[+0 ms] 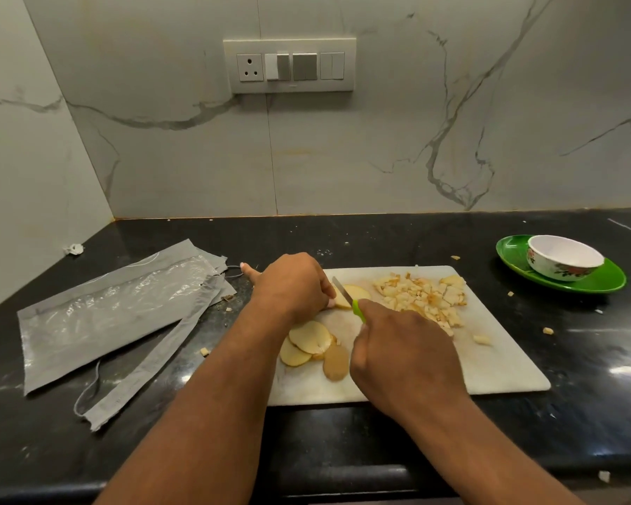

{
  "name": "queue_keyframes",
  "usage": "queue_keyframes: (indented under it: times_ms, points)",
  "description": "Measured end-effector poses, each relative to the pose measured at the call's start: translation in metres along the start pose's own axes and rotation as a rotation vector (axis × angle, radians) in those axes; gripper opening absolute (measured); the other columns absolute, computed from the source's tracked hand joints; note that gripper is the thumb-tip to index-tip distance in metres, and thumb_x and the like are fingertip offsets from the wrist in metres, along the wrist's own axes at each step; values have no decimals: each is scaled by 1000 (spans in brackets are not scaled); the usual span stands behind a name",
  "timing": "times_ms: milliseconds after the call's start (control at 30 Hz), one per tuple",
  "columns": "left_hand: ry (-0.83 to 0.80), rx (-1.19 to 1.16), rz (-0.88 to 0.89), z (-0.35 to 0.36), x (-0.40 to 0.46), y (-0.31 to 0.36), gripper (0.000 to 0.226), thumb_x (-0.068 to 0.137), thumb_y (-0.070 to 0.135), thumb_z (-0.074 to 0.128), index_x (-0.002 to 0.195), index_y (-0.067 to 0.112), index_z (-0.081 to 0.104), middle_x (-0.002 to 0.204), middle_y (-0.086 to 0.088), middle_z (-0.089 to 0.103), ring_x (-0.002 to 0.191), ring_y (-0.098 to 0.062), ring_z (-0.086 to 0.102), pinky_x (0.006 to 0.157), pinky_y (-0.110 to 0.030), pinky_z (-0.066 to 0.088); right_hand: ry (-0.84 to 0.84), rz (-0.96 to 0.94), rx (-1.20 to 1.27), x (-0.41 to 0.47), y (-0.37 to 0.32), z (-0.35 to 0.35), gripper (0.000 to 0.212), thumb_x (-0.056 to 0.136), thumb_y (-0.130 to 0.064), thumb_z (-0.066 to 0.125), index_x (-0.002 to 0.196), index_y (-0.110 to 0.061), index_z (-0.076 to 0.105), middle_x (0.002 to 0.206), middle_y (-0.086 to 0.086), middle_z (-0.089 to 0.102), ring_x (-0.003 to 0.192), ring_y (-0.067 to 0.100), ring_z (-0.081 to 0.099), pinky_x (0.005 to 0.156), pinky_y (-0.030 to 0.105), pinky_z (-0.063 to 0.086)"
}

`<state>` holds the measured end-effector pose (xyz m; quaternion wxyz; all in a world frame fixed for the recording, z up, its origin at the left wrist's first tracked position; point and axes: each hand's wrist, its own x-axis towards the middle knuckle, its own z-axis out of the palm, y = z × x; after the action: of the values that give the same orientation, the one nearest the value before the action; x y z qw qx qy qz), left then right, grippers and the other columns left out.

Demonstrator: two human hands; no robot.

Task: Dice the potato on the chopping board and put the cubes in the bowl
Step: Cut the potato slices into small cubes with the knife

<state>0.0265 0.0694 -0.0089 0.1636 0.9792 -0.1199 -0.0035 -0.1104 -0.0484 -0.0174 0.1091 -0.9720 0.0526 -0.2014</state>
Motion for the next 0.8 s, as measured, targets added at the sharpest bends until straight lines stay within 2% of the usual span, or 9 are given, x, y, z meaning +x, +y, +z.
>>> queue_keyframes:
  times_ms: [100, 233, 367, 467, 633, 667, 733, 767, 800]
  points:
    - [-18, -8, -13, 1, 2, 0, 5, 90, 44, 78, 86, 42, 79, 100, 18, 73, 116, -17, 59, 111, -85, 1, -31, -12, 5, 2, -1, 9, 45, 94, -33, 39, 136, -29, 52, 100, -1, 67, 83, 19, 60, 63, 32, 43]
    - [-30, -11, -32, 2, 4, 0, 4, 90, 43, 78, 88, 41, 80, 100, 16, 73, 118, -18, 59, 111, -85, 0, -92, -42, 4, -18, 7, 8, 55, 96, -34, 36, 151, -32, 34, 105, -3, 66, 87, 16, 59, 67, 32, 42]
    - [-35, -13, -22, 1, 5, -1, 4, 89, 45, 78, 91, 42, 80, 104, 16, 74, 121, -19, 59, 111, -85, -1, -159, -25, 13, -48, 13, -16, 56, 101, -39, 30, 156, -38, 19, 113, -8, 64, 91, 11, 54, 78, 31, 41]
    - [-22, -6, -17, 2, 6, 0, 3, 88, 45, 79, 87, 42, 79, 102, 17, 73, 119, -17, 59, 112, -84, 1, -126, 0, 42, -49, 13, -30, 52, 102, -40, 31, 153, -39, 25, 115, -11, 64, 89, 9, 52, 79, 29, 42]
    - [-25, -62, -26, 10, 13, -8, 33, 82, 42, 85, 54, 47, 69, 83, 18, 73, 101, -14, 64, 111, -70, 35, -33, 7, 57, -17, 4, -10, 47, 97, -33, 38, 143, -30, 46, 103, -5, 69, 87, 14, 61, 72, 32, 48]
    - [-24, -78, -30, 9, 12, -7, 34, 82, 41, 85, 54, 48, 69, 83, 18, 74, 101, -13, 64, 112, -72, 33, -47, 9, 60, -10, 2, -5, 46, 95, -32, 38, 140, -29, 49, 102, -4, 69, 86, 16, 61, 71, 33, 50]
    - [-16, -79, -41, 7, 10, -4, 29, 85, 39, 83, 60, 45, 72, 88, 18, 74, 105, -10, 59, 115, -79, 13, -85, 8, 71, -4, -2, 1, 45, 93, -34, 40, 136, -29, 51, 99, -3, 68, 85, 16, 61, 72, 35, 51]
    - [-15, -78, -44, 7, 10, -3, 28, 86, 39, 83, 61, 44, 72, 89, 18, 74, 106, -11, 59, 115, -79, 9, -95, 4, 78, -3, -3, 3, 45, 93, -35, 40, 137, -29, 50, 98, -3, 67, 84, 16, 60, 72, 34, 51]
    - [-19, -83, -43, 8, 10, -4, 30, 85, 39, 84, 58, 46, 72, 87, 18, 74, 105, -11, 60, 116, -78, 15, -96, 2, 81, -4, -3, 5, 47, 94, -35, 40, 140, -29, 48, 98, -3, 66, 84, 15, 59, 71, 33, 50]
